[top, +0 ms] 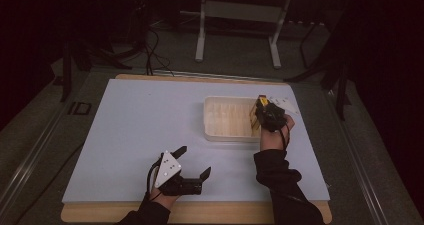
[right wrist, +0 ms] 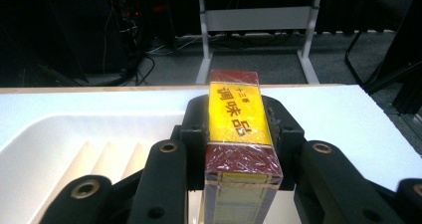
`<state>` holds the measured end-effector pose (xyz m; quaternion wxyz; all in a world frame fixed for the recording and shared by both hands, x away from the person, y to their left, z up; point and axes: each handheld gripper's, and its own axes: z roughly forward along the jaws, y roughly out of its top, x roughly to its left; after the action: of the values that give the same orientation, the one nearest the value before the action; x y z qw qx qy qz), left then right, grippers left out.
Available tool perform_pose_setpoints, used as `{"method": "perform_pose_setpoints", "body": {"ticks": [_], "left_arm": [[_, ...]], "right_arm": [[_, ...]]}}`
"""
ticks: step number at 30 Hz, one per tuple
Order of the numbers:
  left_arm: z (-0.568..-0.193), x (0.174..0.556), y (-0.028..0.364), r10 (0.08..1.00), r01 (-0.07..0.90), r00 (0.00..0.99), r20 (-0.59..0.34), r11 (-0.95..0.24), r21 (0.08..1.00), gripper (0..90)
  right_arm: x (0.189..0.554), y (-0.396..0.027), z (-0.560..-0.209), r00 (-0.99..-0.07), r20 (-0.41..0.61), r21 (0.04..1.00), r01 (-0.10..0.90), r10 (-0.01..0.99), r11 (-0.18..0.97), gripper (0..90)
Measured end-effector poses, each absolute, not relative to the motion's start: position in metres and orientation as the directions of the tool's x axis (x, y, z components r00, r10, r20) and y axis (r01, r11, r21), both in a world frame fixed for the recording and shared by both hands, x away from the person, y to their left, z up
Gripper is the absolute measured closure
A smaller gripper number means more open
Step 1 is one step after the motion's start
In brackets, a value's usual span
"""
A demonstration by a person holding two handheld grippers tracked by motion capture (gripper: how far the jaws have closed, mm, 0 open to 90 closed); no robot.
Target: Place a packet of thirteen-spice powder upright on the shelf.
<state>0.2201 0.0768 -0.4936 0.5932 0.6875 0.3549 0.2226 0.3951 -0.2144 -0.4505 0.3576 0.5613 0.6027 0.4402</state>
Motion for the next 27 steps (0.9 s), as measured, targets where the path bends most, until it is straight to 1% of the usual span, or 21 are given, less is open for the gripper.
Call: {"method": "perform_pose_setpoints", "body": {"ticks": [11, 15, 21, 24, 25, 26, 27], "left_arm": [[-0.494, 0.220, 0.077, 0.754, 0.227, 0.647, -0.116, -0.046, 0.973, 2.8], [-0.494, 0.220, 0.077, 0.753, 0.230, 0.647, -0.115, -0.048, 0.972, 2.8], [-0.495, 0.221, 0.076, 0.752, 0.231, 0.649, -0.118, -0.047, 0.972, 2.9], [-0.495, 0.221, 0.076, 0.751, 0.229, 0.650, -0.115, -0.049, 0.972, 2.8], [-0.495, 0.221, 0.076, 0.751, 0.229, 0.650, -0.115, -0.049, 0.972, 2.8], [-0.495, 0.221, 0.076, 0.751, 0.229, 0.650, -0.115, -0.049, 0.972, 2.9], [-0.495, 0.221, 0.076, 0.751, 0.229, 0.650, -0.115, -0.049, 0.972, 2.9]], "right_arm": [[0.398, -0.205, -0.471, -0.104, 0.020, 0.924, 0.381, 0.994, 0.022, 67.7], [0.399, -0.205, -0.482, -0.100, 0.018, 0.916, 0.400, 0.995, 0.024, 67.6], [0.397, -0.205, -0.483, -0.103, 0.027, 0.919, 0.394, 0.994, 0.015, 67.1], [0.398, -0.206, -0.482, -0.118, 0.031, 0.914, 0.405, 0.993, 0.019, 64.4], [0.398, -0.207, -0.481, -0.125, 0.033, 0.915, 0.403, 0.992, 0.020, 59.6], [0.398, -0.207, -0.481, -0.125, 0.033, 0.915, 0.403, 0.992, 0.020, 59.6], [0.398, -0.208, -0.479, -0.137, 0.029, 0.917, 0.399, 0.990, 0.028, 56.8]]}}
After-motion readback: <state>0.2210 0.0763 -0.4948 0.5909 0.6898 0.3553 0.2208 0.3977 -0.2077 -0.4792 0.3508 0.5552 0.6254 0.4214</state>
